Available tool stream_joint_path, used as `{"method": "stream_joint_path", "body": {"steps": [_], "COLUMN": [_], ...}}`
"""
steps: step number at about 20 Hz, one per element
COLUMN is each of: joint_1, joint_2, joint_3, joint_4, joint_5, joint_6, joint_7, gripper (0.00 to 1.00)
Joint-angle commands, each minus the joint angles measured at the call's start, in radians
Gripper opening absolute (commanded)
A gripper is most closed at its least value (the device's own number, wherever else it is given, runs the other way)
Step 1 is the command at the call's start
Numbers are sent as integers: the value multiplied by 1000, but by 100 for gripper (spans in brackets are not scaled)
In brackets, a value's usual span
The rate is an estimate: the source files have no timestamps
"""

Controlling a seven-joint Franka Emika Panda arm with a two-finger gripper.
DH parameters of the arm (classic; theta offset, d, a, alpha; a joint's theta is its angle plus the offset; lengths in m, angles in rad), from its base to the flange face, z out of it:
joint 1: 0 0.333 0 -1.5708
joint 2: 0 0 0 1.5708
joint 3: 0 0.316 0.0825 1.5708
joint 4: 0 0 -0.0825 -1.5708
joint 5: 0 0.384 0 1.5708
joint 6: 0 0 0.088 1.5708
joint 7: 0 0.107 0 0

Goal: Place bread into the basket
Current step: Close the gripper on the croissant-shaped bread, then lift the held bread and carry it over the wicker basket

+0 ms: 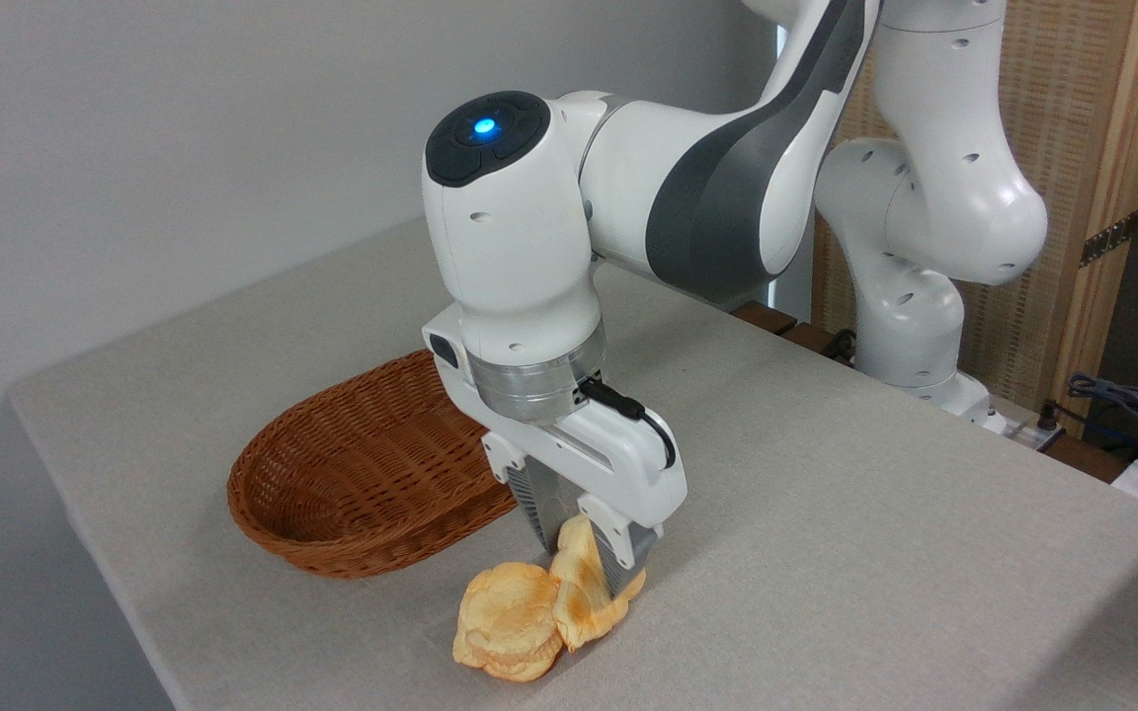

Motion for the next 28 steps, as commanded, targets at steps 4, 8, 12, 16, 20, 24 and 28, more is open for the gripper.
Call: {"method": "stream_joint_path", "body": {"steps": [4, 8, 12, 16, 20, 24, 28], "joint_1": [-2, 0, 9, 9, 0, 0, 0], "joint_2": [-11, -39, -85, -128, -128, -125, -105], "joint_3": [0, 5, 14, 16, -24, -94, -199], "joint_4": [-12, -10, -4, 17, 51, 105, 105], "joint_5": [-1, -1, -2, -13, -70, -93, -93], "joint_6": [10, -2, -71, -91, -78, -76, -46], "joint_7": [9, 10, 54, 62, 65, 64, 65], "gripper": [27, 27, 27, 28, 28, 34, 36]}}
